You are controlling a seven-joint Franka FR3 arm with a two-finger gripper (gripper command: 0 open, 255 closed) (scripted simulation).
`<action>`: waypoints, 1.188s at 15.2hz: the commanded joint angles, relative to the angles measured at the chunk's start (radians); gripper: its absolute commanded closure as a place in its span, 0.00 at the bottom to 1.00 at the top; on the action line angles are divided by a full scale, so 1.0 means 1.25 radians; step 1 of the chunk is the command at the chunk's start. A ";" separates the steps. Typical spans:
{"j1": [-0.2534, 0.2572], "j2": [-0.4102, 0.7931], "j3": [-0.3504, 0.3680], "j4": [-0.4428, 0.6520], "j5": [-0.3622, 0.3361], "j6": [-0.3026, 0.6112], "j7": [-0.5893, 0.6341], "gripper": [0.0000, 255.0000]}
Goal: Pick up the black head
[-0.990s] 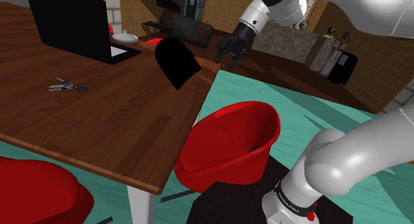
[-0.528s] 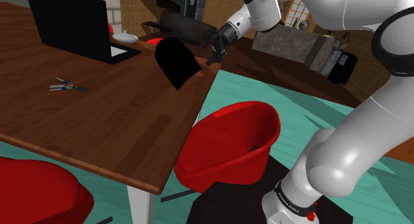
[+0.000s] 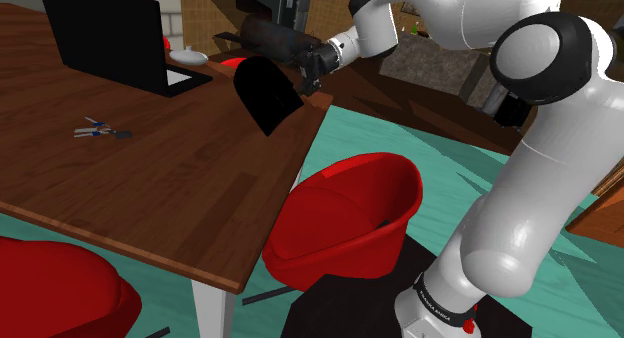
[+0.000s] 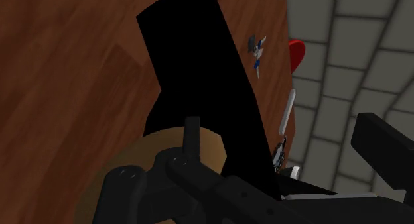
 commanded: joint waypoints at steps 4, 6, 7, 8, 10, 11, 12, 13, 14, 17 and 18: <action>0.000 0.014 0.001 -0.029 0.014 0.018 -0.038 0.00; 0.000 0.014 0.001 -0.030 0.014 0.019 -0.039 1.00; 0.000 0.013 0.001 -0.031 0.014 0.019 -0.039 1.00; 0.000 0.013 0.001 -0.031 0.014 0.019 -0.038 1.00; 0.000 0.013 0.001 -0.031 0.014 0.019 -0.038 1.00; 0.000 0.013 0.001 -0.031 0.014 0.019 -0.039 1.00; 0.000 0.013 0.001 -0.031 0.014 0.018 -0.038 1.00; 0.000 0.013 0.001 -0.030 0.014 0.018 -0.038 1.00; 0.000 0.013 0.001 -0.030 0.014 0.018 -0.039 1.00; 0.000 0.008 0.001 -0.017 0.009 0.010 -0.022 1.00; 0.000 0.005 0.000 -0.011 0.007 0.006 -0.014 1.00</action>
